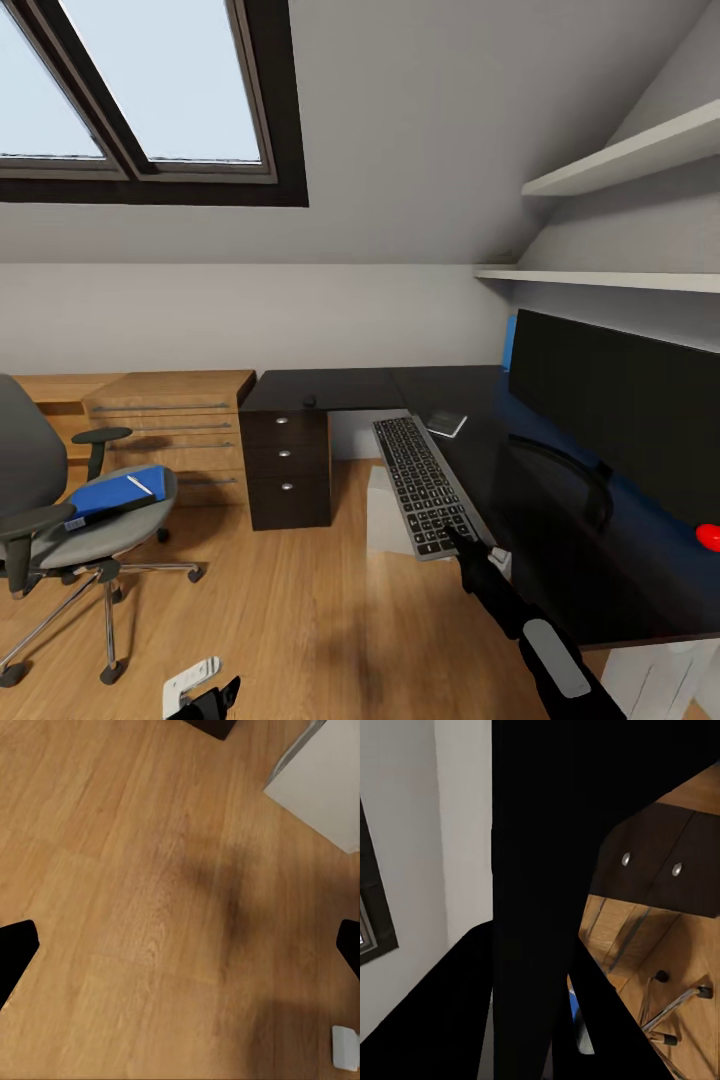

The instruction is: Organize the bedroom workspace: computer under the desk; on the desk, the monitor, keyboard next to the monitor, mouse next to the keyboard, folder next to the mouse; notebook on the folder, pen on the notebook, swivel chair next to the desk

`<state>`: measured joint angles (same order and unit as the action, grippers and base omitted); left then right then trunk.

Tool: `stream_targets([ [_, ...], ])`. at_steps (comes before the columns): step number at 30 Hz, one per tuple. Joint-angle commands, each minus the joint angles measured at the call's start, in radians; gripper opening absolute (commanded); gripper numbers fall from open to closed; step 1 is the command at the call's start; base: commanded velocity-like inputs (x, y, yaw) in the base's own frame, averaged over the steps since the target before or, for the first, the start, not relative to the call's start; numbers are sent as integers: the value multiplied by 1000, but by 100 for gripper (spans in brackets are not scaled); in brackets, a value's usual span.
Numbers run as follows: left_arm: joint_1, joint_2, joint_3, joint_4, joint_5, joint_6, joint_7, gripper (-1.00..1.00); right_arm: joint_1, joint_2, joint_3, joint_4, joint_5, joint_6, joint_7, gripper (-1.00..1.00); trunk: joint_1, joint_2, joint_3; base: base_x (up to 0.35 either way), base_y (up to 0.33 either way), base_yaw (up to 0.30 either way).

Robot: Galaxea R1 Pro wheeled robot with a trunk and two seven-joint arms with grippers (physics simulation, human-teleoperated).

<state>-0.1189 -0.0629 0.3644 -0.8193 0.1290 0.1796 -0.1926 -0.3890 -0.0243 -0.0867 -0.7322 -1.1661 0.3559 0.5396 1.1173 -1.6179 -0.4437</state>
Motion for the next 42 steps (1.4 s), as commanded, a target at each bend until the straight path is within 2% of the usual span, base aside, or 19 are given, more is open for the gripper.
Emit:
stream_targets([
  [1,-1,0,7,-2,10,4,-7,100,-1,-1,-2,0,-9,9,2,-100,-4,6,2,0,0,0],
  [16,0,4,11,-1,11,-14,-8,100,-1,-5,-1,0,-7,10,5,-100,-61,111,49,0,0,0],
  [34,-1,6,13,-1,11,-14,-7,100,2,-15,-1,5,0,7,51,-100,-61,111,49,0,-6,0],
  [42,0,5,13,-1,11,-15,-7,100,2,-11,-1,5,1,7,48,-100,-61,111,49,0,-229,0],
])
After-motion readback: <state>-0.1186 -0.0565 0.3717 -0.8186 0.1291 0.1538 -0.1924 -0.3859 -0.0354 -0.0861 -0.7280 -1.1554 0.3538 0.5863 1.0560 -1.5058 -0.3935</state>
